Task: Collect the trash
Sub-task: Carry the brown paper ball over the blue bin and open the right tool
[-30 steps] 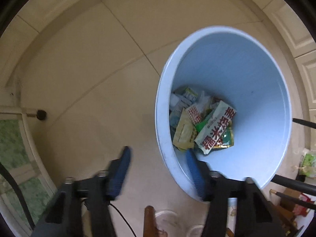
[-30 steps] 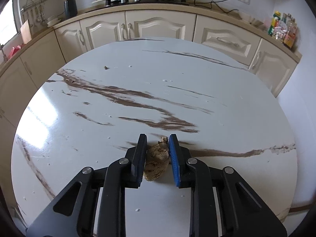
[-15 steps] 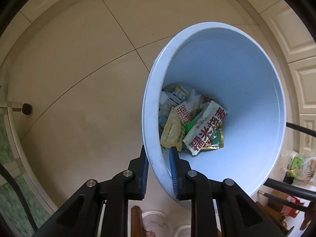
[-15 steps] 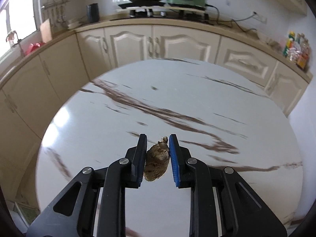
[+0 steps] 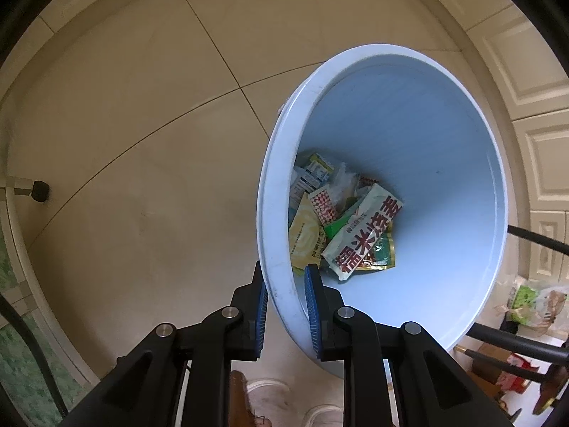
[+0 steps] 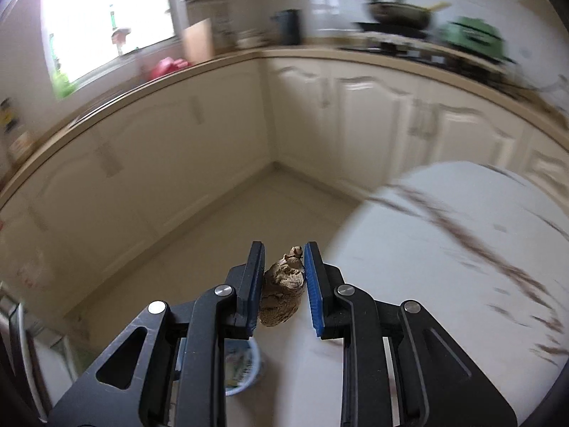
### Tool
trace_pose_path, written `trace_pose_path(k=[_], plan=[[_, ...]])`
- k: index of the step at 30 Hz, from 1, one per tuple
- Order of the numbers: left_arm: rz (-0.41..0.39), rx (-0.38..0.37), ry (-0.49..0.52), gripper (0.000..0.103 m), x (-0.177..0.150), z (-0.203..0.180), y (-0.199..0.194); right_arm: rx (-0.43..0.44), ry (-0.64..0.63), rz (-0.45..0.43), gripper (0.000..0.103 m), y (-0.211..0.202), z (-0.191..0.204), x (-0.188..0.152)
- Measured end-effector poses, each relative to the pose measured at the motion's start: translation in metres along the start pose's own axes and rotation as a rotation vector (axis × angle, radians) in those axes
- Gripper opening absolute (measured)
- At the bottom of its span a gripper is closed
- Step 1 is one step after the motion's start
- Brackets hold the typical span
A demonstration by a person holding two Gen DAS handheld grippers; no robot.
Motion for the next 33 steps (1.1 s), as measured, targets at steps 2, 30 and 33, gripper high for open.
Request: trace_pose_path(k=[2, 30, 33], plan=[[0.000, -0.009, -0.007, 0.017, -0.001, 0.006, -0.010, 0.046, -0.039, 0.020, 0.022, 0.023, 0.029, -0.002], [0.004, -0.052, -0.017, 0.016, 0.000, 0.016, -0.054, 0.121, -0.156, 0.414, 0.022, 0.281, 0.132, -0.146], [0.002, -0.057, -0.020, 0.016, -0.001, 0.015, -0.050, 0.134, -0.161, 0.447, 0.022, 0.294, 0.137, -0.163]])
Point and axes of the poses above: each gripper's, at about its wrist camera, not at the fingertips, and y roughly the way its jaws point, z to its left, x to its top, the point moved 5 cm from there along y, roughly the way its jaws point, and after that the axes turned 2 degrees about z, right-handed, at the moved point
